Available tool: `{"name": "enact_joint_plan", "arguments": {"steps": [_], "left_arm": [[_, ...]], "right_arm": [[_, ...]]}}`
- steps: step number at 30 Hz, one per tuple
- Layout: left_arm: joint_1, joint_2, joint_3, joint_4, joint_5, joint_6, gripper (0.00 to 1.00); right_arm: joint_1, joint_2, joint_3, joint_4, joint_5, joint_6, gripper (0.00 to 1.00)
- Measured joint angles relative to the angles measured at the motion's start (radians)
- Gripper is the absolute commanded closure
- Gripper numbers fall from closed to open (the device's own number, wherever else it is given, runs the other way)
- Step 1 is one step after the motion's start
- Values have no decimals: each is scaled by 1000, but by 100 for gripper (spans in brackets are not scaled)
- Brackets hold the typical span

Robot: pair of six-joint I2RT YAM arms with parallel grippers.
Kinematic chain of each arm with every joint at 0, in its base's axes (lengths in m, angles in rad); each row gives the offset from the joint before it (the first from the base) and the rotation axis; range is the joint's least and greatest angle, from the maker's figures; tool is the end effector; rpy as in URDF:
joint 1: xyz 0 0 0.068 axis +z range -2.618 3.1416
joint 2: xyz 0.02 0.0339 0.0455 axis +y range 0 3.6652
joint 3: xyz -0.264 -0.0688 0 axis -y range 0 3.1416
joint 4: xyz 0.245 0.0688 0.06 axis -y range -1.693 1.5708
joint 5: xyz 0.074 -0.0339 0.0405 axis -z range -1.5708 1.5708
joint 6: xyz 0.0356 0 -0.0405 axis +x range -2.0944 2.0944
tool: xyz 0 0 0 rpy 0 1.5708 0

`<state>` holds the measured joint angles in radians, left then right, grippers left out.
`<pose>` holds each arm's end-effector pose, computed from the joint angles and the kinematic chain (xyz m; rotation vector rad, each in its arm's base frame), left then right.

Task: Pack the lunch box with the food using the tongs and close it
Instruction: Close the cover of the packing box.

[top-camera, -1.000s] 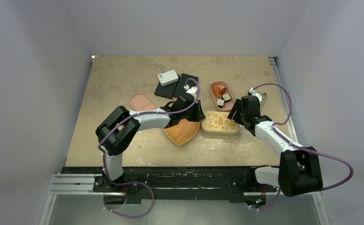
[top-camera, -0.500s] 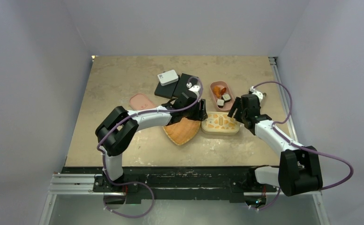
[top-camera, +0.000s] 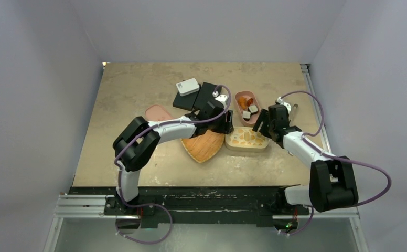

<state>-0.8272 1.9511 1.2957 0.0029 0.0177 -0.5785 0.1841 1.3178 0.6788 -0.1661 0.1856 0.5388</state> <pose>0.2946 -0.3213 0.1903 0.3005 2.3217 -0.7640 0.2587 0.0415 0.1926 0.5035 2.3077 0.1307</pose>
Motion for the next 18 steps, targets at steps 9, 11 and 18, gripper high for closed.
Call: {"name": "enact_joint_plan", "arguments": {"steps": [9, 11, 18], "left_arm": [[-6, 1, -44, 19, 2, 7, 46], [-6, 0, -48, 27, 0, 14, 44], [-9, -23, -49, 0, 0, 23, 40]], "right_arm": [[-1, -12, 0, -35, -21, 11, 23], [-1, -12, 0, -45, -21, 14, 22], [-1, -47, 9, -120, -21, 18, 18]]}}
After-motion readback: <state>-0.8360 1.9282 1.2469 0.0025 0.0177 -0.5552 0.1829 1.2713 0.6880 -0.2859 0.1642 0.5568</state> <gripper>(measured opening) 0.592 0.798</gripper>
